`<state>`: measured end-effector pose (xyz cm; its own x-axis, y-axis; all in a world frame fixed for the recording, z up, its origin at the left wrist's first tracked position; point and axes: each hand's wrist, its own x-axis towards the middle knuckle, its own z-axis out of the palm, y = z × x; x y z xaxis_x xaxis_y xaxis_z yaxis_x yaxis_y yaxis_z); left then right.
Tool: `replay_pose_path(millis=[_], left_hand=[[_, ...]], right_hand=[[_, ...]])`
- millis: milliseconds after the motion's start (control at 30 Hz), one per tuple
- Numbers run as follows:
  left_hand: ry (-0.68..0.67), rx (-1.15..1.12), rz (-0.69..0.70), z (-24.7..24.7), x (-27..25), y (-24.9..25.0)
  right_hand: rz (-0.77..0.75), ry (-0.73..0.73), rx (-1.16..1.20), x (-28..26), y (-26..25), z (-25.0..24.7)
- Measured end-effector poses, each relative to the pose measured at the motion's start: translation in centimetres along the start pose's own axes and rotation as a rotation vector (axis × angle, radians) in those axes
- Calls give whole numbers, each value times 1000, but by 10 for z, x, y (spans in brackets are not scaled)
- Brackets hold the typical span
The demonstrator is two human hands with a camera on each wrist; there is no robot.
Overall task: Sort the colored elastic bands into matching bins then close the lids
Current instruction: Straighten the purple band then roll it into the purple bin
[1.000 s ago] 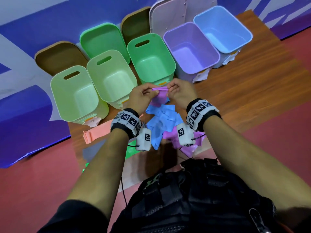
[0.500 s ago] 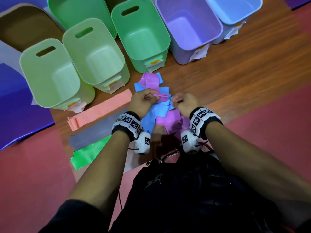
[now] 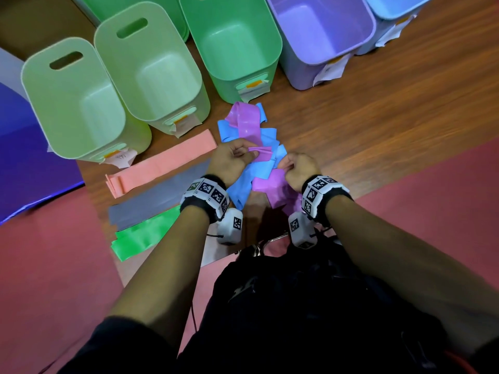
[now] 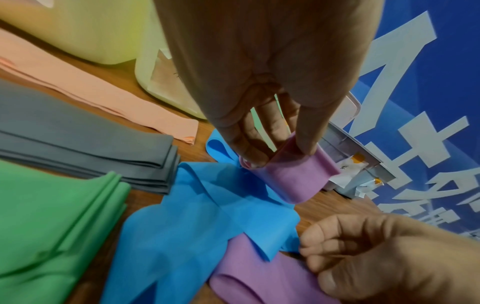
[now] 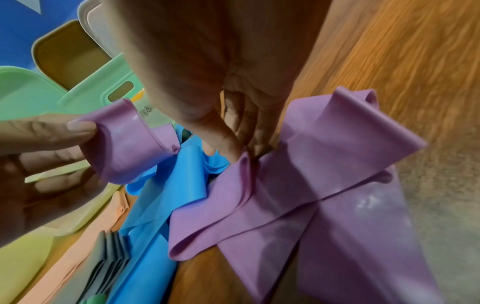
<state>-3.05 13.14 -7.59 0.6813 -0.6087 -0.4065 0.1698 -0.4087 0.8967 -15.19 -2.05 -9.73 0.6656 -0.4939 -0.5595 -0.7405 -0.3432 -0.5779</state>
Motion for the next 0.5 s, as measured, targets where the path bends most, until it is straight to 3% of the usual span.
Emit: replay_pose_path(millis=[500], left_hand=[[8, 37, 40, -3, -5, 15]], right_hand=[[-82, 135, 91, -4, -38, -14]])
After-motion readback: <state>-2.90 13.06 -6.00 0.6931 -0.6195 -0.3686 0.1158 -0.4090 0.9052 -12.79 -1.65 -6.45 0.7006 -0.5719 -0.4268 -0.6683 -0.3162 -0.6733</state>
